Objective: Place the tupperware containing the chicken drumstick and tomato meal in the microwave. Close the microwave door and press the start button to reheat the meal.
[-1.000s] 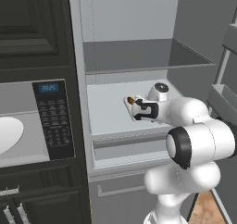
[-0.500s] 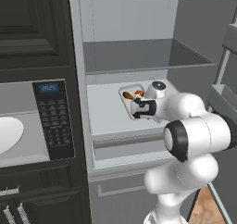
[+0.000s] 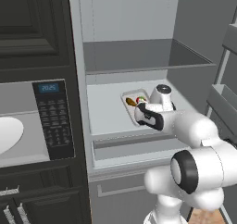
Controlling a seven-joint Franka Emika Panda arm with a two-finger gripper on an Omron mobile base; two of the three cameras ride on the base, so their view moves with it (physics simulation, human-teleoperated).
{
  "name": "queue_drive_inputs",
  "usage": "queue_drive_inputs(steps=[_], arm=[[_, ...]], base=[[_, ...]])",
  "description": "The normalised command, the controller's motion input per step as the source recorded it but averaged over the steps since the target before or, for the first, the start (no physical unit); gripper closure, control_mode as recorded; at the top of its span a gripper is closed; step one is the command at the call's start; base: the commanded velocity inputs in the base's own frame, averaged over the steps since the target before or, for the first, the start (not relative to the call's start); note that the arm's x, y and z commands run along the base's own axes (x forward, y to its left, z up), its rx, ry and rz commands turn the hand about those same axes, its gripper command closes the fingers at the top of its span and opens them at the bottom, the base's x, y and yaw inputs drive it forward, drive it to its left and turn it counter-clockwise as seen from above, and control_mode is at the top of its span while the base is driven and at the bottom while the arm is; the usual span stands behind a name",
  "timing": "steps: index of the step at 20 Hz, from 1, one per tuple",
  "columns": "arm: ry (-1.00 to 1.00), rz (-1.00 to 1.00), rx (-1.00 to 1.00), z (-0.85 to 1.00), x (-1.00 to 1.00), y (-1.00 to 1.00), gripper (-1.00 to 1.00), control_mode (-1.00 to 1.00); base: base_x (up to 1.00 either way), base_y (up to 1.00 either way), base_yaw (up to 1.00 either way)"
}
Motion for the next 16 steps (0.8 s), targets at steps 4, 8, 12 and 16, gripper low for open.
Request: queue_drive_inputs(steps=[4,8,12,16], arm=[[0.0,-0.03,0.0,0.26,-1.0,-0.01,1.0,-1.0],[0.0,-0.01,0.03,0.45,-1.0,-0.06,1.0,-1.0],[0.0,0.0,0.03,0.5,-0.9,-0.03,1.0,-1.0],[0.0,0.0,0.0,0.61,-0.61,0.0,1.0,-1.0]], base=[[0.0,0.0,0.0],[0.0,0.0,0.0],[0.0,0.0,0.0],[0.0,0.0,0.0]])
